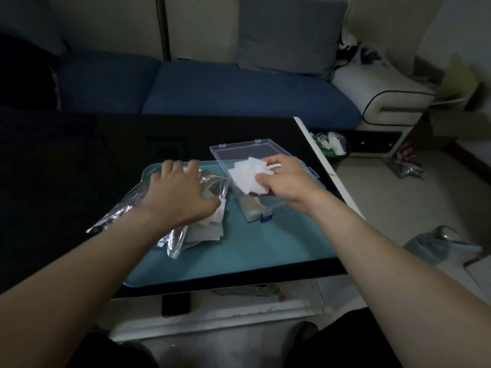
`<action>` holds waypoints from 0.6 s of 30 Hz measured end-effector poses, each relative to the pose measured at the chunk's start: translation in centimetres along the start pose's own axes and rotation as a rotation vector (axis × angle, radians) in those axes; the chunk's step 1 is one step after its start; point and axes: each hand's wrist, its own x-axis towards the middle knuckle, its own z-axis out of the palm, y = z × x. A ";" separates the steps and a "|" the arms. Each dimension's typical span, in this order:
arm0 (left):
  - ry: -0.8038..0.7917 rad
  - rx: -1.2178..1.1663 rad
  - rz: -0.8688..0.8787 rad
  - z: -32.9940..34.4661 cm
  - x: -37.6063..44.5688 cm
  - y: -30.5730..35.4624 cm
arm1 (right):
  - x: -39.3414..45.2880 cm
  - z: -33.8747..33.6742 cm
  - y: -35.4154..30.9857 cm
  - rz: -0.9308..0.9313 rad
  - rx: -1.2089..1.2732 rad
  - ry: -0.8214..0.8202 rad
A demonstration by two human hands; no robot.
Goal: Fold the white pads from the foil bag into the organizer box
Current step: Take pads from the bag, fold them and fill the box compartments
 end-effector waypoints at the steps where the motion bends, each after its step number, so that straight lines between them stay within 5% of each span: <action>1: 0.135 -0.057 0.013 -0.3 0.1 0.4 | -0.1 -0.3 -0.3 0.036 0.106 0.020; 3: 0.380 -0.213 0.065 -1.1 0.1 1.8 | -0.3 -0.8 -1.0 0.086 0.323 0.041; 5: 0.412 -0.437 0.060 -1.2 0.4 3.3 | -0.6 -1.4 -1.8 0.068 0.446 0.027; 9: -0.108 -1.309 -0.226 -1.6 0.8 7.6 | -2.3 -2.5 -3.2 -0.019 0.521 -0.020; 11: -0.179 -1.640 -0.270 -1.8 1.0 9.2 | -3.0 -2.8 -3.3 -0.056 0.458 -0.001; 18: -0.080 -1.564 -0.217 0.1 1.0 10.5 | -4.2 -5.7 -1.8 -0.080 0.286 0.022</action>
